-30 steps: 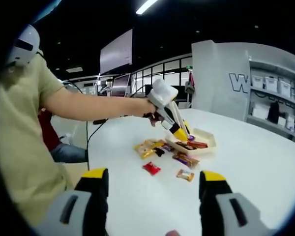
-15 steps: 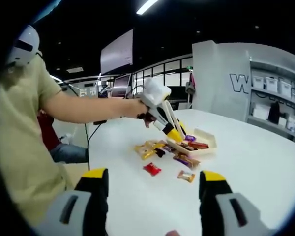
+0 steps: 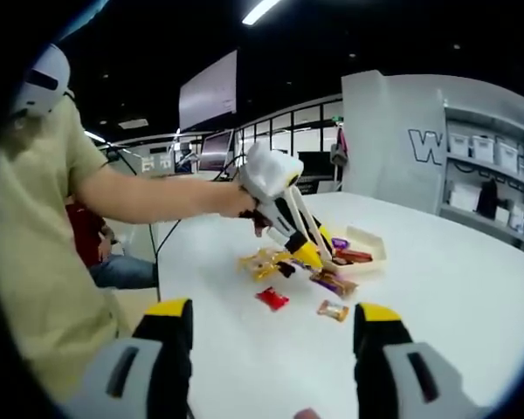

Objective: Place the target food into the container with the food tongs after gripping and lifting it, then release it inside without dropping or visibly crushing the food.

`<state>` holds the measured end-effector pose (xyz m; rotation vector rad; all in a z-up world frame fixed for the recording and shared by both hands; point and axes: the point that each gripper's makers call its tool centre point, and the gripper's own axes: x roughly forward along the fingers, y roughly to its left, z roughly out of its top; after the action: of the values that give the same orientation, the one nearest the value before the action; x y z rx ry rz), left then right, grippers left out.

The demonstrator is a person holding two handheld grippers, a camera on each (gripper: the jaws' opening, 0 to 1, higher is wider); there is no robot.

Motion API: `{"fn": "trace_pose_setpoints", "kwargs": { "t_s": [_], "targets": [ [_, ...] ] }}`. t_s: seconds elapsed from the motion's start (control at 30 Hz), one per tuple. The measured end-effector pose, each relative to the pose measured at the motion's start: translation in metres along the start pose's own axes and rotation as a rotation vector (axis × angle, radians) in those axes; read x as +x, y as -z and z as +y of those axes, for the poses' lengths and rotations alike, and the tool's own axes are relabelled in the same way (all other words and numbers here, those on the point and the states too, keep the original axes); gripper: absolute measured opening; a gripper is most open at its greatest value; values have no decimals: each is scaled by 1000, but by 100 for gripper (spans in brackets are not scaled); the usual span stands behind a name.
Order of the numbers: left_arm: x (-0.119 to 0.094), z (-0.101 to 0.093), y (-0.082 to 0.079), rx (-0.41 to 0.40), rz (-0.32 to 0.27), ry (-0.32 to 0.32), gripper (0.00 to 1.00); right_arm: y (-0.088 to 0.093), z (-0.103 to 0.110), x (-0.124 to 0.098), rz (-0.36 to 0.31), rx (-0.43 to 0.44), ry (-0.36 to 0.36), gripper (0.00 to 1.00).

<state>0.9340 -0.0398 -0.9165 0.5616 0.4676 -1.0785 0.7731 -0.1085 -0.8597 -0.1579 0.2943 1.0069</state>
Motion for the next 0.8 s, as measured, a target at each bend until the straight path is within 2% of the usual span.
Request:
{"fn": "trace_pose_setpoints", "kwargs": {
  "t_s": [0.8],
  "targets": [
    [13,-4,4,6,12,12,25,-2,-3,-1,3,-4,0,73]
  ]
}}
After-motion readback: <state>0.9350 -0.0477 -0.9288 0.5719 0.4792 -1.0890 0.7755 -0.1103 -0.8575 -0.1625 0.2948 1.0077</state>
